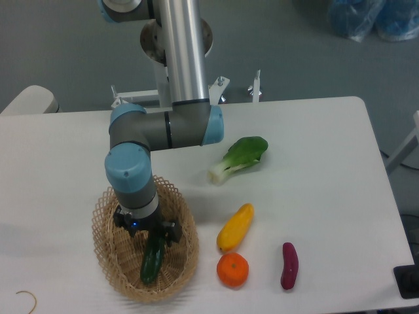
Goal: Pick up the cucumber from the basket
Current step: 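Lower the gripper onto the green cucumber and close on it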
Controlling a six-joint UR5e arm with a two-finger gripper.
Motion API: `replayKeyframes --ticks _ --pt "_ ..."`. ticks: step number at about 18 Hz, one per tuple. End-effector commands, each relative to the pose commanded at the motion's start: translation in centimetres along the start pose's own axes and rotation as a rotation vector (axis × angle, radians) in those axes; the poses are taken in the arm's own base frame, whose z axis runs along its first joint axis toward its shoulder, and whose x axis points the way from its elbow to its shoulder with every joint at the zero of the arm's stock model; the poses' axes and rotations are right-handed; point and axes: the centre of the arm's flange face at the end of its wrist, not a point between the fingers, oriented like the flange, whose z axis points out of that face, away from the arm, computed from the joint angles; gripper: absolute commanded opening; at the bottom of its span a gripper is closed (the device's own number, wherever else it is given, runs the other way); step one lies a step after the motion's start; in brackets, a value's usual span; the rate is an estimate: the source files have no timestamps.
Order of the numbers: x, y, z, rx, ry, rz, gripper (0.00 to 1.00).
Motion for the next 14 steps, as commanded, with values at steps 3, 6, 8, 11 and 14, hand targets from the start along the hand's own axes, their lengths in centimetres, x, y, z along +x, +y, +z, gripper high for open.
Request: replayKeyframes --ticks 3,6,8,11,14 --pt "0.30 0.14 0.21 -0.004 0.002 0.003 1.00" --pt "0.35 0.24 0.32 -0.007 0.004 0.000 0.87" --pt "0.29 0.13 0.11 -0.003 0.002 0.003 0.63" --pt "0.21 -0.04 -0.18 0.005 0.000 0.007 0.35" --pt "0.11 -0.25 -0.42 0.011 -0.003 0.012 0.28"
